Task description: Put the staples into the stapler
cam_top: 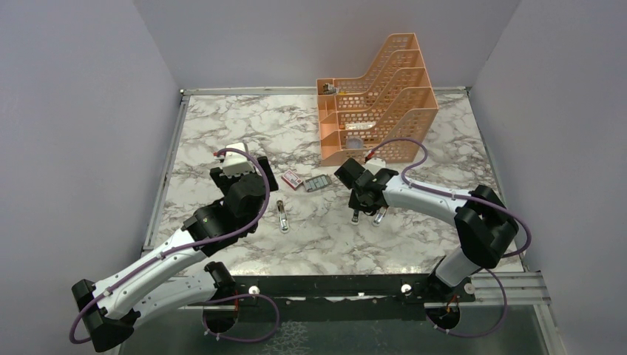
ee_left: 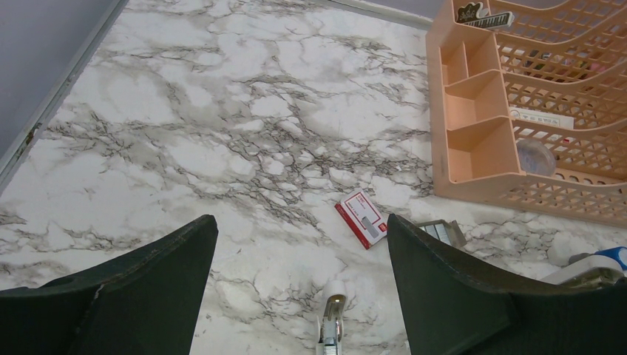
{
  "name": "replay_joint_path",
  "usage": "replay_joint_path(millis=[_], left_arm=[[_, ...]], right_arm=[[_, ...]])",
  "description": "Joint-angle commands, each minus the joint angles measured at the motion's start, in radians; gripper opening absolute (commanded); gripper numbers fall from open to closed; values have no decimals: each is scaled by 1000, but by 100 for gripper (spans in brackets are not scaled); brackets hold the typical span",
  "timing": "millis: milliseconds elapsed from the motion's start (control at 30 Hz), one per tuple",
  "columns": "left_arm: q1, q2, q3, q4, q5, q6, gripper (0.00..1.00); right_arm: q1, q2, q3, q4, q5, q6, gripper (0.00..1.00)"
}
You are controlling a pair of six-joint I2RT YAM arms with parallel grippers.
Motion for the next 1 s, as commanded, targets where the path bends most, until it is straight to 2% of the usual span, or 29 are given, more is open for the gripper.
replay_joint_path(millis=[0,967], left_arm=[[6,-6,-12,17,8,-11,86],[6,-1,-9,17,7,-9,86]], right_arm=[[5,9,6,-4,37,12,22],[36,-10,-31,-47,12,61,23]])
